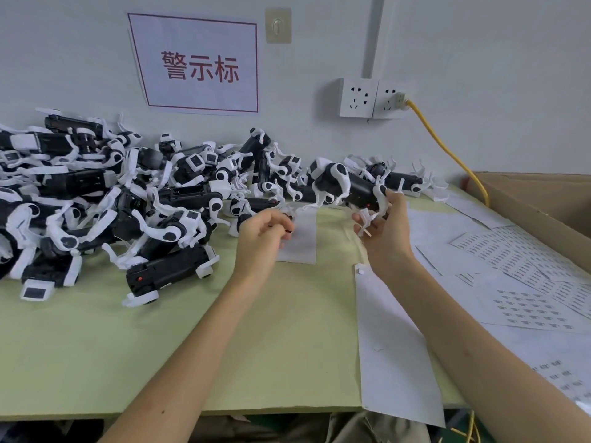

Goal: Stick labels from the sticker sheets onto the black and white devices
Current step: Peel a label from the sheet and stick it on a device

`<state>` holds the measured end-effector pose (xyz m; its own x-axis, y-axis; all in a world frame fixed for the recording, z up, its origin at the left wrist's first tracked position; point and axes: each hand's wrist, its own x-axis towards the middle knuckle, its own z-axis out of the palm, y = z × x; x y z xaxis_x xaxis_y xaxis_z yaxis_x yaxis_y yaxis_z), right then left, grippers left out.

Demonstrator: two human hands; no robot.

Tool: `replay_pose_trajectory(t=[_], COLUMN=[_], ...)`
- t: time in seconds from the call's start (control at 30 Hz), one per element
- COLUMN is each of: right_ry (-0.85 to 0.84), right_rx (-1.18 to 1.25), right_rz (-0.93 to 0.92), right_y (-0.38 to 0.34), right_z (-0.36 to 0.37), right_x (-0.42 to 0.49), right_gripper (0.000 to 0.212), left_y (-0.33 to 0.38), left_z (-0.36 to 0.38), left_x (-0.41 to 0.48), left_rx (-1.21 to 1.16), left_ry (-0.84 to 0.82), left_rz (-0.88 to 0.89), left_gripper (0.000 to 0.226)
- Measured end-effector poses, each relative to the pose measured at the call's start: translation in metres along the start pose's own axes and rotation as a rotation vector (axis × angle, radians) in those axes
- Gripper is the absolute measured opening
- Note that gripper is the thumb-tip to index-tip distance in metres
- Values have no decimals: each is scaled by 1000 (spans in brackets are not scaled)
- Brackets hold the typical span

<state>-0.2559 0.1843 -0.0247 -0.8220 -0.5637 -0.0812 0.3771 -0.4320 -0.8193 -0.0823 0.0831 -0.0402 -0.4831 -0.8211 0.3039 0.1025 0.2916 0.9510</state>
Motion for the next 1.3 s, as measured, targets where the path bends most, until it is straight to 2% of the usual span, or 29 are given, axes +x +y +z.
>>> replay_pose_trajectory(t=[0.07,0.13,0.2,0.27,0.33,0.43,0.5,0.57,0.6,0.67,0.73,0.8,0.9,1.0,1.13,1.3], right_ry=[-51,-122,-235,-364,-473,-529,-531,-532,-497,-381,-257,-158,-86,-255,-553,-614], right_rx=[14,-2,-34,-103,-173,-327,-504,-505,-495,-571,-593,-512,-483,-422,-437,-554], right_rz=[37,58,76,70,71,-11,-136,-122,-118,-230,-371,-400,-411,-354,-288,-346], right_y=[2,3,4,4,4,1,2,5,6,7,7,6,4,1,2,5], right_z=[-1,0,3,5,6,3,3,4,5,7,6,3,2,4,7,7], right_x=[0,-2,-6,-12,-15,-16,-14,-17,-17,-17,-14,-10,-9,-14,-18,-19], right_gripper=[18,17,15,22,24,25,24,17,19,26,16,7,11,22,17,5], left_y=[3,7,10,12,12,14,13,12,12,12,12,11,11,7,4,3], left_z=[-2,-1,0,0,0,3,5,6,6,8,7,6,5,6,8,8], left_x=[2,1,0,-2,-4,-8,-9,-10,-11,-11,-10,-7,-4,-2,-3,-5], left_rx=[-147,-288,-376,-464,-495,-372,-303,-262,-265,-283,-305,-386,-513,-524,-493,-376], left_ry=[-13,-105,-224,-341,-453,-515,-512,-491,-477,-446,-404,-358,-304,-288,-313,-320], left_rz=[-129,-263,-342,-361,-374,-434,-436,-399,-386,-374,-360,-363,-406,-388,-320,-221], left_gripper=[28,24,38,53,58,49,42,43,43,42,40,37,37,35,28,29])
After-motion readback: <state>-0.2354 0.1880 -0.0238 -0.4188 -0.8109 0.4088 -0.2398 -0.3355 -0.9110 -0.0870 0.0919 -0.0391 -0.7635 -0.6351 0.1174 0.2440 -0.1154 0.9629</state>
